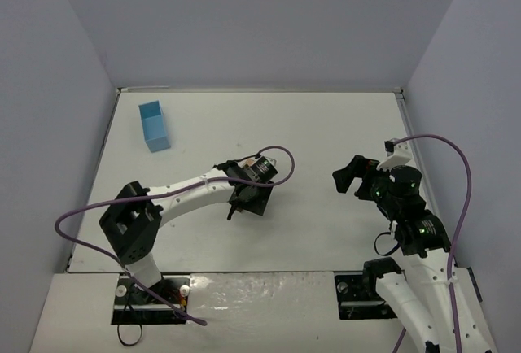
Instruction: Build the wood block tower
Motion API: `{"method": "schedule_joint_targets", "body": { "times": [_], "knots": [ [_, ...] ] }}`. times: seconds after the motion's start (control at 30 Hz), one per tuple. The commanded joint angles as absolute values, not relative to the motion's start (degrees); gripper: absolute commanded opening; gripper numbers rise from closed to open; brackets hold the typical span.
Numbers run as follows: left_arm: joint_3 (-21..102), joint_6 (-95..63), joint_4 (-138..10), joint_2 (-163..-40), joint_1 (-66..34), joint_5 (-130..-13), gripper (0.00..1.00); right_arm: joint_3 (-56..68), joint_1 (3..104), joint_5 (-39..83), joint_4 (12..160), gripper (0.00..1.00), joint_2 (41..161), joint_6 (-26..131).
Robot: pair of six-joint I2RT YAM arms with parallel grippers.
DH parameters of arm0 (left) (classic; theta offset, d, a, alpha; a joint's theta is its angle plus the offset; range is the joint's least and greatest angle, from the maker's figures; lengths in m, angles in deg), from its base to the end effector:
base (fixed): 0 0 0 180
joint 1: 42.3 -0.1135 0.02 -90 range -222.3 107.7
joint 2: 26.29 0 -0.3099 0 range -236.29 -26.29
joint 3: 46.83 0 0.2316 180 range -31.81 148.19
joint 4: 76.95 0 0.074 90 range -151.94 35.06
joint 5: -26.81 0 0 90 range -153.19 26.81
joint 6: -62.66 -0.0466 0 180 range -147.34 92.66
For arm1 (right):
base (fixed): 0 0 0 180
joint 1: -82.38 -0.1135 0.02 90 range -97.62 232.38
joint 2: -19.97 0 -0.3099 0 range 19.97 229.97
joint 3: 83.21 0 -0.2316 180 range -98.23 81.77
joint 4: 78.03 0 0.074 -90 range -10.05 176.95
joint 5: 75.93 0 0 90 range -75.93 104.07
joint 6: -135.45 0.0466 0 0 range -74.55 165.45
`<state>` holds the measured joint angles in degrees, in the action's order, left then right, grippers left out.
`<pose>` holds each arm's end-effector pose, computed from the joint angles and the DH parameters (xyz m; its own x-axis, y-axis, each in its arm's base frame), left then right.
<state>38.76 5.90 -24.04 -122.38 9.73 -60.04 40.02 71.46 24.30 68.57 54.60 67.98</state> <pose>0.2078 -0.2622 0.2717 -0.8833 0.2422 -0.4013 0.3441 0.9164 -0.2043 0.0938 0.0265 0.3535 -0.3141 0.3234 -0.8926 -0.2567 0.8762 0.4078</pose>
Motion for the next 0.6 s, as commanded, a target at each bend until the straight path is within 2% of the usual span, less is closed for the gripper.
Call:
{"method": "schedule_joint_targets", "body": {
  "times": [0.0, 0.23, 0.57],
  "knots": [
    [41.64, 5.99, -23.21, -123.40, 9.21, -56.03, 0.47, 39.50, 71.30, 25.14, 70.35, 1.00, 54.51, 68.47],
    [45.42, 2.72, -20.22, -125.80, 9.12, -51.08, 0.47, 39.93, 71.30, 24.97, 70.09, 1.00, 54.17, 68.47],
    [47.07, 2.26, -19.58, -131.04, 8.93, -50.60, 0.43, 39.94, 71.25, 24.48, 70.03, 1.00, 54.56, 68.37]
  ]
}}
